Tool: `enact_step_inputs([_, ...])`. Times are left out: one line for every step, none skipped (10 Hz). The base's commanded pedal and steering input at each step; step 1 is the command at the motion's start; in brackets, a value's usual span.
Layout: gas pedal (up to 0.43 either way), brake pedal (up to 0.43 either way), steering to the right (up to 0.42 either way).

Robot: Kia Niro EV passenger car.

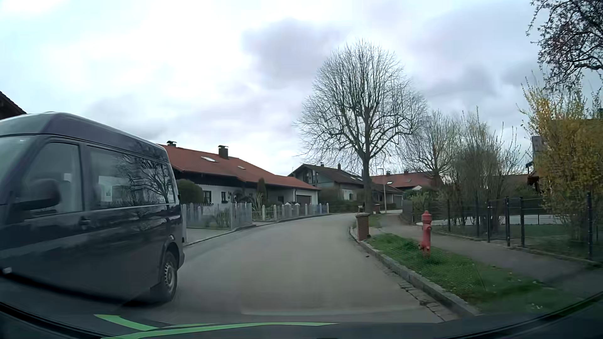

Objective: Follow the waypoints while adhering to traffic rules and regulations

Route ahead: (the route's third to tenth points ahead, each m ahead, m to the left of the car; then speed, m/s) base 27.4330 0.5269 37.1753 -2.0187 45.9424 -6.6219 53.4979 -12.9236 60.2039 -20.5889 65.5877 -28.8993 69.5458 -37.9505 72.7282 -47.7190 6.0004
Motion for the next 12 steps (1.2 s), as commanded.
enact_step_inputs([0.157, 0.0, -0.002])
enact_step_inputs([0.157, 0.0, -0.002])
enact_step_inputs([0.15, 0.0, -0.003])
enact_step_inputs([0.15, 0.0, -0.003])
enact_step_inputs([0.15, 0.0, -0.004])
enact_step_inputs([0.15, 0.0, -0.004])
enact_step_inputs([0.15, 0.0, -0.004])
enact_step_inputs([0.15, 0.0, -0.004])
enact_step_inputs([0.15, 0.0, -0.004])
enact_step_inputs([0.15, 0.0, -0.004])
enact_step_inputs([0.15, 0.0, -0.004])
enact_step_inputs([0.15, 0.0, -0.004])
